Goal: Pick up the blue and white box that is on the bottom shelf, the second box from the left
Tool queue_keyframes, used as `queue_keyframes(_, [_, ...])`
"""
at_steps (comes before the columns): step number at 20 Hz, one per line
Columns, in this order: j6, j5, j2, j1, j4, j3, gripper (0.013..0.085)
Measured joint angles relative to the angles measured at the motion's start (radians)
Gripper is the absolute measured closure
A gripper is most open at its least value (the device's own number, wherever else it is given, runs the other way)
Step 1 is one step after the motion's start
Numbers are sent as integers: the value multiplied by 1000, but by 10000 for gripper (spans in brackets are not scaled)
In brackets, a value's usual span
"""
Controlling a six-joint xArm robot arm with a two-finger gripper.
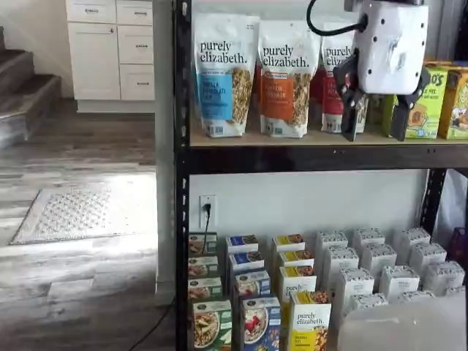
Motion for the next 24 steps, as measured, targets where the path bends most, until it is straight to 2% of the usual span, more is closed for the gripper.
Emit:
queue_keyframes(1, [-6, 4, 2, -12, 13, -1, 130])
queue_keyframes(2, [-24, 18, 9, -54, 58, -6, 130])
queue_keyframes(3, [-33, 24, 11, -71, 79, -8, 130])
queue_keyframes(6, [-43, 26, 13, -84, 94, -8, 130])
queue_keyframes(15, [-23, -30, 7, -38, 44, 32, 130])
queue_keyframes(24, [-2, -175, -9, 8, -24, 139, 130])
